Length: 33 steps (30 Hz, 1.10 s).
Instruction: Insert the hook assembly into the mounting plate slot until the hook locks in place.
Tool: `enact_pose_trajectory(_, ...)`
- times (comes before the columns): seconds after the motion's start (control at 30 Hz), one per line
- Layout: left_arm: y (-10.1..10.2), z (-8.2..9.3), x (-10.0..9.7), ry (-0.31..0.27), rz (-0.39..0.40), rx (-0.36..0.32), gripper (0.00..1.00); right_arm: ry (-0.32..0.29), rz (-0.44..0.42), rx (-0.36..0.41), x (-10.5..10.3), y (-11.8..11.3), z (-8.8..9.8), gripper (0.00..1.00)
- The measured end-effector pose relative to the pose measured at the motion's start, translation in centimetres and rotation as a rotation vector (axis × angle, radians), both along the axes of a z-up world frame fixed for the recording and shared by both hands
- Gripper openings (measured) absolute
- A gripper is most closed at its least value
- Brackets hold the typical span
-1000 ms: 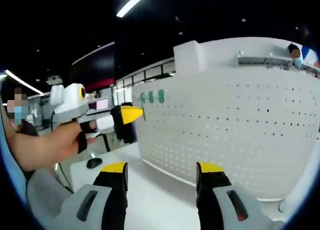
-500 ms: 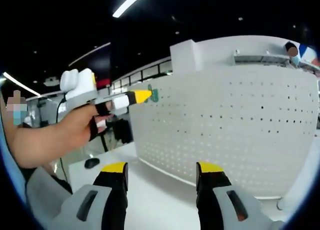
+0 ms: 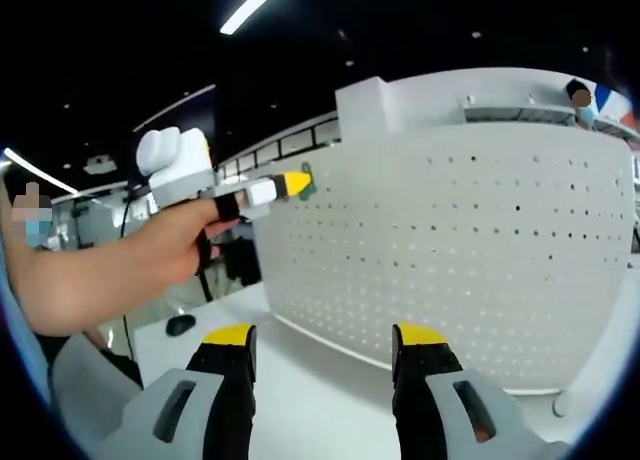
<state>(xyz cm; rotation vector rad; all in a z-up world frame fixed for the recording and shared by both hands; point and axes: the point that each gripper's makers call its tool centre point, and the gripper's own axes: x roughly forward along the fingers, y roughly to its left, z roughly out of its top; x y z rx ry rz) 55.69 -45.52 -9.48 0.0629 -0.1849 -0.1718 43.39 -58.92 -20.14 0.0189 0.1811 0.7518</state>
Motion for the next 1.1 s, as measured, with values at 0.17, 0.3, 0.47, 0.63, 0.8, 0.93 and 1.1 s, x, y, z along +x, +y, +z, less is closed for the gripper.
enact_pose_trajectory(0.17,-0.2,0.3,0.9,-0.006,0.017,0.009,0.03,0.007,-0.004,-0.004,0.2,-0.5,-0.3,0.55)
enact_pose_trajectory(0.3,0.5,0.3,1.7,0.005,0.035,-0.015,0.03,0.013,-0.008,-0.005,0.3,-0.8,-0.5,0.55)
enact_pose_trajectory(0.47,0.7,-0.2,2.2,0.019,0.044,-0.016,0.03,0.016,-0.007,-0.002,0.5,-0.9,-0.6,0.54)
enact_pose_trajectory(0.63,0.7,-0.3,2.6,0.02,0.05,-0.017,0.03,0.027,-0.001,-0.004,0.5,-0.8,-1.0,0.54)
enact_pose_trajectory(0.8,0.8,-0.3,2.8,0.019,0.062,-0.011,0.03,0.032,0.001,-0.008,0.5,-0.9,-1.2,0.54)
enact_pose_trajectory(0.93,0.8,-0.1,3.0,0.012,0.066,-0.001,0.03,0.036,-0.004,-0.006,0.6,-1.2,-1.3,0.54)
enact_pose_trajectory(1.1,0.5,0.1,3.1,0.002,0.067,0.027,0.03,0.038,-0.002,-0.008,0.5,-1.1,-1.3,0.54)
